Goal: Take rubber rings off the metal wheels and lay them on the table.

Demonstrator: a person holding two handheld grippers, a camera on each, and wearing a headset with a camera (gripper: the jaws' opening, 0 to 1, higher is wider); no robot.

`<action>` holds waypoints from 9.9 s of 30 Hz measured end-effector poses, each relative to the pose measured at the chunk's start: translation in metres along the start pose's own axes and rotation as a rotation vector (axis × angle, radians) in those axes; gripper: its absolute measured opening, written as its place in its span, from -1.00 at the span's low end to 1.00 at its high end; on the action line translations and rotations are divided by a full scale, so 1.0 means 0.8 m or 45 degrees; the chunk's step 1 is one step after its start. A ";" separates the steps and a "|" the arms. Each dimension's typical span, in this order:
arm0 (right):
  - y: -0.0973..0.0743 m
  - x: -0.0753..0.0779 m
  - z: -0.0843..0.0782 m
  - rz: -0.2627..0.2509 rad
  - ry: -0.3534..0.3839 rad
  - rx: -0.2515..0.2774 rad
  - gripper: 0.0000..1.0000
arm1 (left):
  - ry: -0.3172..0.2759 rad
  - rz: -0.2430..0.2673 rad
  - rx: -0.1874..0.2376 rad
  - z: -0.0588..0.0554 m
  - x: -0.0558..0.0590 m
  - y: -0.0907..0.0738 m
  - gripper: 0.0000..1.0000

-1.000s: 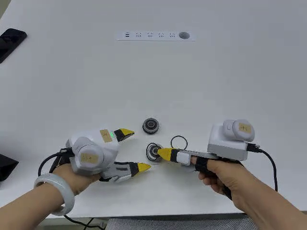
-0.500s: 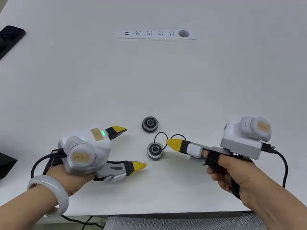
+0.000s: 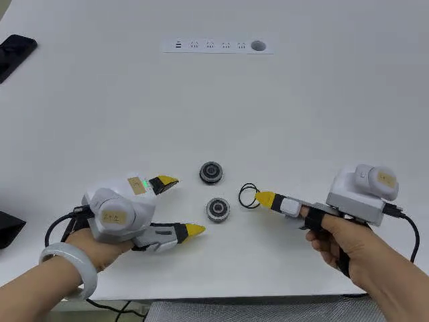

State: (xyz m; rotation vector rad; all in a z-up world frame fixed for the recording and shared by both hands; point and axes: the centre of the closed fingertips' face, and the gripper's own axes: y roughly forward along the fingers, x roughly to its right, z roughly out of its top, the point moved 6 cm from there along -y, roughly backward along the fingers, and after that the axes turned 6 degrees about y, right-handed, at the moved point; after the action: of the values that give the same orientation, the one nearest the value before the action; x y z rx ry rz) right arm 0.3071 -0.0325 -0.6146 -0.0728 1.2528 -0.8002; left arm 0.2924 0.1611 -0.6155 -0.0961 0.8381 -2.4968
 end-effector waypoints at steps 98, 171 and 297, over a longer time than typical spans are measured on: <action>0.071 -0.030 0.023 -0.011 -0.312 -0.077 -0.81 | 0.081 -0.020 -0.100 0.049 -0.058 0.069 -0.71; 0.097 -0.031 0.032 0.034 -0.199 -0.097 -0.65 | 0.058 -0.013 -0.069 0.045 -0.058 0.069 -0.73; 0.096 -0.035 0.031 0.035 -0.144 -0.188 -0.97 | 0.056 -0.006 -0.049 0.044 -0.057 0.069 -0.74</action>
State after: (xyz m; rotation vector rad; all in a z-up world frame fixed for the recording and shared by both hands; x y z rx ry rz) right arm 0.3644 0.0307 -0.6185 -0.2169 1.2018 -0.6704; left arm 0.3640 0.1261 -0.6154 -0.0563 0.9053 -2.4955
